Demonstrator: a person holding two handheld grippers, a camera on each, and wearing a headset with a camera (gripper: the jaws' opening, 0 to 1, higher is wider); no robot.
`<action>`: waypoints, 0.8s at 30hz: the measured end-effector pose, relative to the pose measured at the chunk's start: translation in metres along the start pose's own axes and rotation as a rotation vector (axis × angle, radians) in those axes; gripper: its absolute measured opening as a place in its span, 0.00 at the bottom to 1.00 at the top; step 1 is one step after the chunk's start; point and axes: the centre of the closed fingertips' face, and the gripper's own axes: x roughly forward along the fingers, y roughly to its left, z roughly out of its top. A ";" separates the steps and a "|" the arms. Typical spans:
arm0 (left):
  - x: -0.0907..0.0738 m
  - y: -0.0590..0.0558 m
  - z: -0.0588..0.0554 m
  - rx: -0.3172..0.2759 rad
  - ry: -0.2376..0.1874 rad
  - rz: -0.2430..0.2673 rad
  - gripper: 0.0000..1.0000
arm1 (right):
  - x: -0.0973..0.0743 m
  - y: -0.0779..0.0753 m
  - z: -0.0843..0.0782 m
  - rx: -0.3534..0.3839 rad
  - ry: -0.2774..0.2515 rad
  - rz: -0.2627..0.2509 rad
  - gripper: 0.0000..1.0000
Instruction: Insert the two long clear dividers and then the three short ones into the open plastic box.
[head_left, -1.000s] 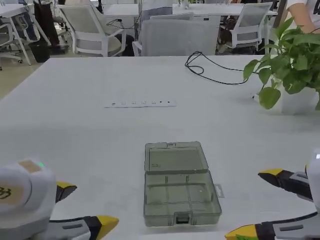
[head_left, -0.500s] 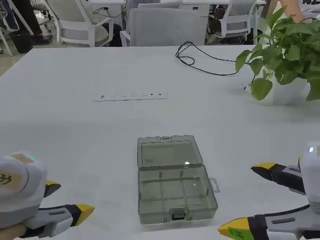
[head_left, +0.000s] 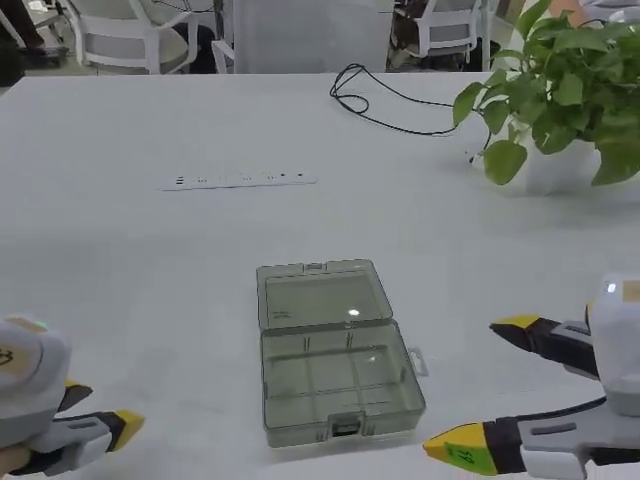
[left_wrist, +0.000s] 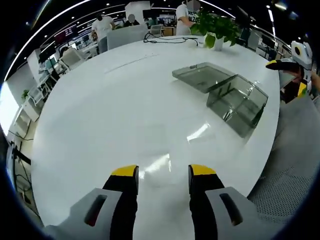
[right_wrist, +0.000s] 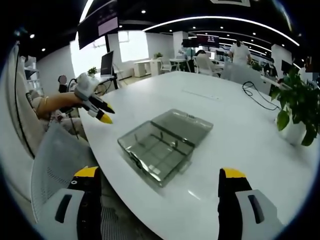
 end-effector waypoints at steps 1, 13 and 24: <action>0.003 0.002 -0.002 0.002 0.009 0.001 0.38 | 0.001 0.000 0.000 0.001 0.002 -0.001 0.98; 0.016 0.010 -0.009 -0.008 0.028 -0.001 0.34 | 0.004 -0.002 -0.002 0.017 0.012 -0.006 0.97; 0.018 0.011 -0.010 -0.027 0.040 -0.025 0.33 | 0.007 -0.002 -0.003 0.020 0.021 -0.010 0.97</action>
